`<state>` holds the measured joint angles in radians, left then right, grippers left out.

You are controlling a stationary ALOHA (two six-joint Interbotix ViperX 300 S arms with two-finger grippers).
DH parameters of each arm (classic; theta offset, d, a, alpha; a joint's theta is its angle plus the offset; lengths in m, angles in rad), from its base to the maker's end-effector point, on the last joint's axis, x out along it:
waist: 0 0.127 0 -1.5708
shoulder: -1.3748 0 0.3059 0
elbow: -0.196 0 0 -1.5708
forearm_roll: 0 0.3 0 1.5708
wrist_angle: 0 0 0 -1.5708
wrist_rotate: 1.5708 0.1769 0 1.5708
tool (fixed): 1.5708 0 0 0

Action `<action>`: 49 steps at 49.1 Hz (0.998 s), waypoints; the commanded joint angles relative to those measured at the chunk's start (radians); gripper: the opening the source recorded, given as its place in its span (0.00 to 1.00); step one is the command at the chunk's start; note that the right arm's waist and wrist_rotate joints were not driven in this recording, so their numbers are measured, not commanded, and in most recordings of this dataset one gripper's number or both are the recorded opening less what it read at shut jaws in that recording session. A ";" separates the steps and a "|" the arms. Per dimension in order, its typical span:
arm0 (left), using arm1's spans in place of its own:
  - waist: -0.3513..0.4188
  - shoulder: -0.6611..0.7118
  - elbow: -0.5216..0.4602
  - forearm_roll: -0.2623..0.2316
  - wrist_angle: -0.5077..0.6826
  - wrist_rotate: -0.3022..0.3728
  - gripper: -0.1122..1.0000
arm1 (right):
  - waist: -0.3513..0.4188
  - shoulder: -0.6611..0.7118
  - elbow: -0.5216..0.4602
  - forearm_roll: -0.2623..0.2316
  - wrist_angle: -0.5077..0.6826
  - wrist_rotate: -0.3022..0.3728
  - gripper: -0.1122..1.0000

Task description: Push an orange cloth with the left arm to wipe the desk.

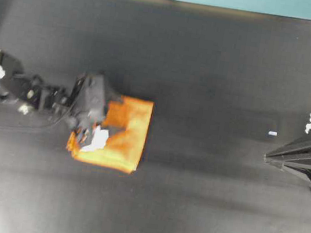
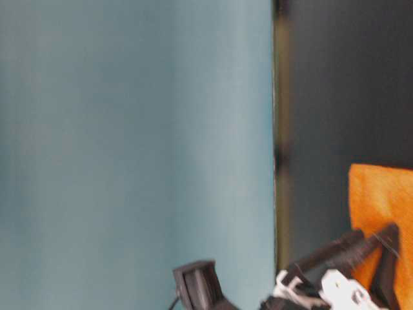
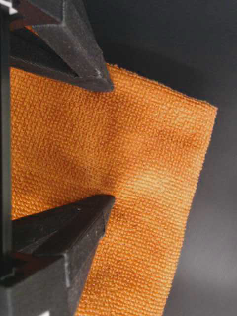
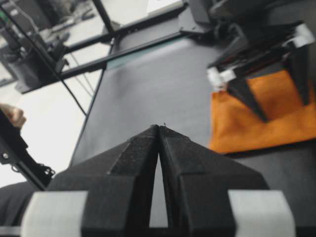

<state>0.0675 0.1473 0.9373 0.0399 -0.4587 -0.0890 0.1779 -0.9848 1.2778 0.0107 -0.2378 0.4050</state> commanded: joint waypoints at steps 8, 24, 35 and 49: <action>-0.163 -0.031 0.009 0.005 -0.021 -0.075 0.83 | 0.000 0.002 -0.003 0.003 -0.005 -0.002 0.14; -0.394 -0.028 0.003 0.005 -0.023 -0.161 0.83 | 0.000 0.002 -0.002 0.011 -0.003 0.000 0.14; -0.477 -0.028 0.002 0.005 -0.023 -0.164 0.83 | 0.000 0.000 -0.002 0.015 -0.003 -0.002 0.14; -0.497 -0.032 0.000 0.005 -0.025 -0.150 0.83 | 0.000 -0.002 -0.002 0.017 -0.003 -0.002 0.14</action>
<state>-0.4234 0.1289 0.9495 0.0399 -0.4771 -0.2500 0.1779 -0.9894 1.2809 0.0261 -0.2362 0.4034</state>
